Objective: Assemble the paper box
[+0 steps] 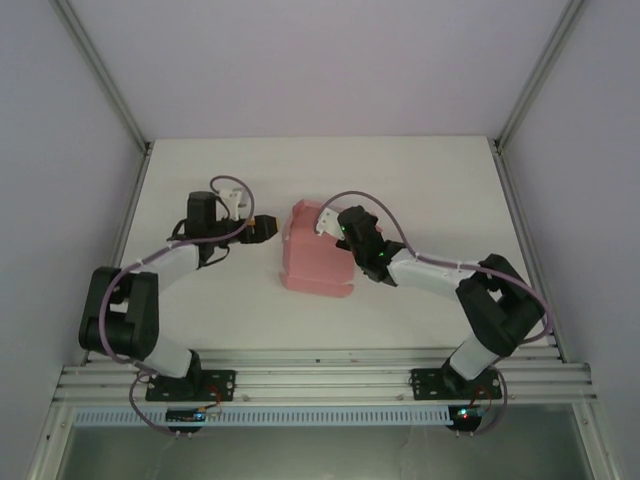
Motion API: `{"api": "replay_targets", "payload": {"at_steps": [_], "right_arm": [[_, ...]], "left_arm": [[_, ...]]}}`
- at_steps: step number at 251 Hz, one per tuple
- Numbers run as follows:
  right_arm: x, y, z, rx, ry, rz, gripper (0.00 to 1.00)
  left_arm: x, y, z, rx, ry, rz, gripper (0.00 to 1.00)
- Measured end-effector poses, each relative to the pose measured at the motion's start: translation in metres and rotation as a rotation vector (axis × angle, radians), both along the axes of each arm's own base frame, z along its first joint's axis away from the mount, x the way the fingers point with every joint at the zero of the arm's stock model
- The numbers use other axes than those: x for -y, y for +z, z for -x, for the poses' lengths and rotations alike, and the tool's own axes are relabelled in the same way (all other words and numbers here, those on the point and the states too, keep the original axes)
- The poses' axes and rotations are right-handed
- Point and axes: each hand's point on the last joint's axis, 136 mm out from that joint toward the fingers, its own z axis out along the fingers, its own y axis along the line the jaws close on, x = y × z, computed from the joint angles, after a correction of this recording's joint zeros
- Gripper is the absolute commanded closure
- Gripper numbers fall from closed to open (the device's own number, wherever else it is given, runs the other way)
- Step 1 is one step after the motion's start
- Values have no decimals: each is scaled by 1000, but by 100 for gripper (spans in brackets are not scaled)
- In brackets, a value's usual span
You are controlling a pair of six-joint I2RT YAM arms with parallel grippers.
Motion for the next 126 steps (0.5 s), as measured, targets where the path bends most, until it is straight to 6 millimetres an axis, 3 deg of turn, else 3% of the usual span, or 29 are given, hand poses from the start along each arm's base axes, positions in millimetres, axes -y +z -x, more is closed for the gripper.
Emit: {"api": "replay_targets", "payload": {"at_steps": [39, 84, 126], "right_arm": [[-1, -9, 3, -40, 9, 8, 100], [-3, -16, -1, -59, 0, 21, 100], [-2, -21, -2, -62, -15, 35, 100]], "left_arm": [[26, -11, -3, -33, -98, 27, 4], [62, 9, -8, 31, -214, 49, 6], [70, 11, -8, 48, -247, 43, 7]]}}
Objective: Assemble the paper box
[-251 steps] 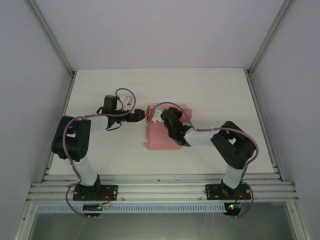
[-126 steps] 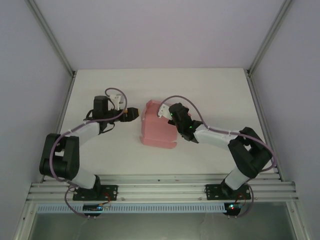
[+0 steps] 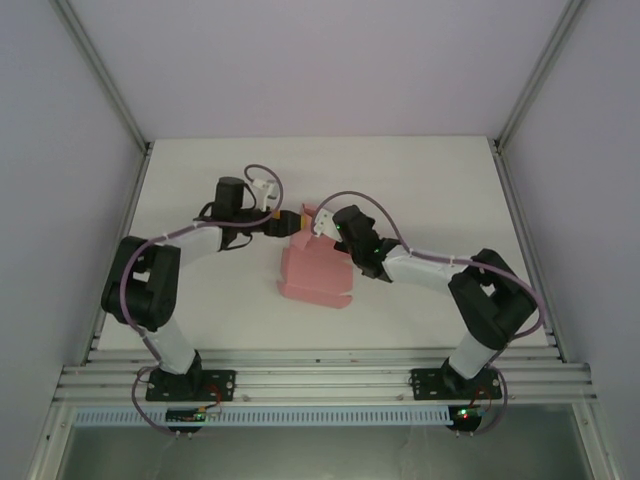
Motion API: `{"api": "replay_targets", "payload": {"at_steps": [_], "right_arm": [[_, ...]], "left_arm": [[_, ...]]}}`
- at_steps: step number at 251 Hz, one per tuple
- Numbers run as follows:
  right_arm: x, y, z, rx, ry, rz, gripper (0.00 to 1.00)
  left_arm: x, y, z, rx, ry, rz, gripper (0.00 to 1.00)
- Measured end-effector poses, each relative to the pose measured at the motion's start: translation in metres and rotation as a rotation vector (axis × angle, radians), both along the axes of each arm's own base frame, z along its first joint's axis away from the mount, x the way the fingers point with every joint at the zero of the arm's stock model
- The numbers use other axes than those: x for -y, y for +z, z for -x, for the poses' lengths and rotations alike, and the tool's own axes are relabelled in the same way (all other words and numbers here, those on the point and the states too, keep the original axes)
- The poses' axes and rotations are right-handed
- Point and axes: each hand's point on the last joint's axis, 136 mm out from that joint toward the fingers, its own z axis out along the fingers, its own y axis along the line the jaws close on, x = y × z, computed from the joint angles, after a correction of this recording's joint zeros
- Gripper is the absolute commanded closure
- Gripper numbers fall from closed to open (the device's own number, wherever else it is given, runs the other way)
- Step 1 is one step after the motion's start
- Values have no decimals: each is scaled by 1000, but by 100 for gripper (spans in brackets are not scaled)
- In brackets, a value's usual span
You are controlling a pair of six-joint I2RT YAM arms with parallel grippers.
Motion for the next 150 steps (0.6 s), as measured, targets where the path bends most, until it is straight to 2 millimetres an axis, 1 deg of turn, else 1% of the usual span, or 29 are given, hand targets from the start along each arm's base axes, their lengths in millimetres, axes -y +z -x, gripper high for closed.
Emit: {"api": "replay_targets", "payload": {"at_steps": [37, 53, 85, 104, 122, 150], "right_arm": [[-3, -2, 1, 19, -4, 29, 100], [-5, -2, 1, 31, -3, 46, 100], [-10, -5, 4, 72, 7, 94, 100], [-14, -6, 8, 100, 12, 133, 100], [-18, -7, 12, 126, 20, 169, 100], [-23, -7, 21, 157, 28, 212, 100]], "left_arm": [[-6, -14, 3, 4, 9, -51, 8], [-9, -27, 11, -11, 7, -74, 13], [-16, -53, 29, -59, -1, -110, 19], [-18, -60, 35, -71, -3, -115, 21], [-20, -64, 38, -65, 1, -116, 21], [-24, -69, 43, -55, 15, -126, 26]]}}
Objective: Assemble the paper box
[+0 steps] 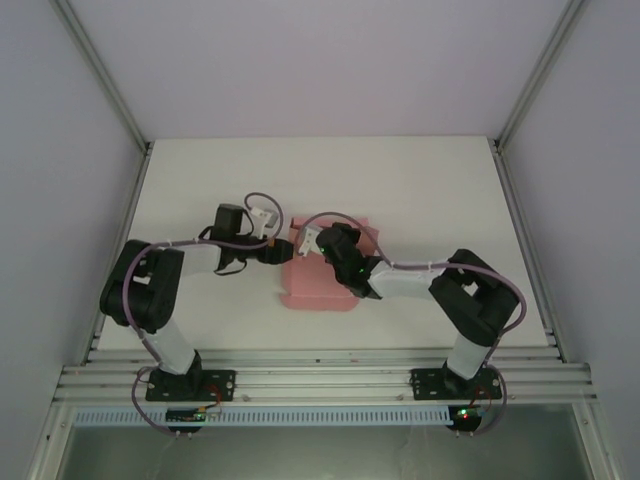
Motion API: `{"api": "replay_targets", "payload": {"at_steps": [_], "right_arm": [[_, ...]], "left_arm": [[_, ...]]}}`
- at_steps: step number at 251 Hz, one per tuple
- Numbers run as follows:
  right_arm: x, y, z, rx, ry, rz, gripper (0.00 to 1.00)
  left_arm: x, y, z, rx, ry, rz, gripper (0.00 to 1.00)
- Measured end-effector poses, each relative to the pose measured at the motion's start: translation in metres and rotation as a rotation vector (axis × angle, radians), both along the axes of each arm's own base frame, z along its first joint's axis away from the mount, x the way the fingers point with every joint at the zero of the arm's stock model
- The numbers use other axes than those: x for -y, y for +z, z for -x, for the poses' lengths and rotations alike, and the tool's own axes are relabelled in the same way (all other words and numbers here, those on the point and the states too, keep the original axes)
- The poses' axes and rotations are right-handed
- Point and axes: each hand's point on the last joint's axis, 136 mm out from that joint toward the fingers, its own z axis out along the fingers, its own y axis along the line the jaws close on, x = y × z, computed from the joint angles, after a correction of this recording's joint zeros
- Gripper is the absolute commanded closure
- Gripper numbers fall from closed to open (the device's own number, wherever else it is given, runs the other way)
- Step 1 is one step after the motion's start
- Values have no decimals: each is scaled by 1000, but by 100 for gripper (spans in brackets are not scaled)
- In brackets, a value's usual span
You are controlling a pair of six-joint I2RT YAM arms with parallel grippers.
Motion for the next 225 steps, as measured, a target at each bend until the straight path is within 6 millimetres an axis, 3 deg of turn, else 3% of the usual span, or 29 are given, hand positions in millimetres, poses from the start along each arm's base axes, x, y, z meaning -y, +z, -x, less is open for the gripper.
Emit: {"api": "replay_targets", "payload": {"at_steps": [57, 107, 122, 147, 175, 203, 225], "right_arm": [[-6, 0, 12, 24, -6, 47, 100], [-7, -2, 16, 14, -17, 41, 100], [-6, -2, 16, 9, -27, 40, 100], [-5, -3, 17, 5, -34, 34, 100], [-5, -4, 18, -8, -43, 18, 100], [-5, -1, 22, -25, -51, -28, 61], [-7, 0, 27, -62, -36, -73, 55]], "left_arm": [[-2, 8, 5, 88, 24, -18, 27], [18, 12, 9, 174, -13, -56, 51], [19, 12, 4, 194, 3, -65, 64], [15, 10, -6, 219, 53, -92, 76], [13, 7, -13, 262, 98, -142, 82], [12, 7, -17, 307, 129, -188, 84], [11, 7, -19, 330, 137, -203, 85]]}}
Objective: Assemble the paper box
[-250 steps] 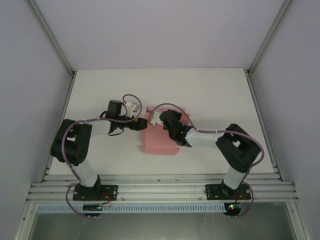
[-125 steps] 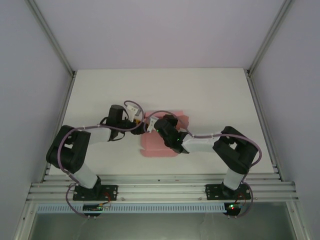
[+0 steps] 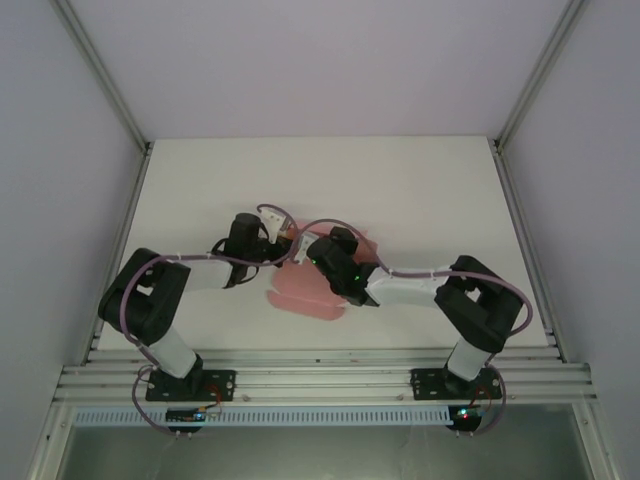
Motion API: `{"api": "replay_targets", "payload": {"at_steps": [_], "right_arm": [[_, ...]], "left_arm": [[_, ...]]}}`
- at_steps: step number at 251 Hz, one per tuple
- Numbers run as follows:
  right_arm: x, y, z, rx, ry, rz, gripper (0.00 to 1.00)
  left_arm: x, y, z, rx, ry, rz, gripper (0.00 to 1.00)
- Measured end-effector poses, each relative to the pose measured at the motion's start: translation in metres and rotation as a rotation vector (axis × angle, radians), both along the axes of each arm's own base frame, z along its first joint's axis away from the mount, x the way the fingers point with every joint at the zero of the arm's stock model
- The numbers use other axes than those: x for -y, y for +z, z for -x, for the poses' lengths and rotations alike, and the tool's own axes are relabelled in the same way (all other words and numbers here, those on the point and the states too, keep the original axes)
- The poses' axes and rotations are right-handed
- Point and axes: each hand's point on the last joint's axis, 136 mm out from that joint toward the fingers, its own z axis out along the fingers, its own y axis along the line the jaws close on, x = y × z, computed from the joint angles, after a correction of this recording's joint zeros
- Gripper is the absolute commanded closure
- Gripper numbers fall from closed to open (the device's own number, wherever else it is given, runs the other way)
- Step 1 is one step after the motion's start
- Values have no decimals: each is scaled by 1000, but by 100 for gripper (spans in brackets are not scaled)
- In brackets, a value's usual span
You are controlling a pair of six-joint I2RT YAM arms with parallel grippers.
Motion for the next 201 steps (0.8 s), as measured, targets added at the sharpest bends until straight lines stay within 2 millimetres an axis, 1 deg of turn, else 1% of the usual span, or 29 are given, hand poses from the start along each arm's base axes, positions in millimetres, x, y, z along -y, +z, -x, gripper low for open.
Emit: {"api": "replay_targets", "payload": {"at_steps": [31, 44, 55, 64, 97, 118, 126, 141, 155, 171, 185, 201], "right_arm": [[3, 13, 1, -27, 14, -78, 49], [8, 23, -1, -38, 12, -130, 47], [13, 30, -2, -59, 19, -172, 41], [16, 37, -1, -82, 29, -218, 40], [24, 60, 5, -211, 70, -479, 36], [37, 73, 0, -293, 49, -665, 33], [41, 77, -3, -322, 40, -735, 32], [46, 88, -11, -352, 30, -832, 31], [42, 99, -11, -391, 57, -901, 31], [31, 109, -5, -444, 118, -959, 30], [25, 111, -1, -478, 141, -988, 30], [22, 106, -1, -507, 123, -1010, 31]], "left_arm": [[0, 0, 0, 29, -10, -20, 85], [1, 0, 1, 42, -16, -28, 86], [3, 0, 2, 51, -21, -36, 88], [4, -1, 3, 58, -26, -44, 88], [15, 9, 3, 120, -40, -34, 88], [21, 15, 0, 160, -36, -25, 88], [21, 15, -1, 170, -33, -31, 88], [19, 5, -1, 168, -22, -70, 88], [19, -5, -1, 162, -19, -95, 88], [21, -4, -2, 180, -17, -104, 88], [22, -3, -2, 187, -15, -108, 88], [22, -3, -3, 194, -12, -112, 87]]}}
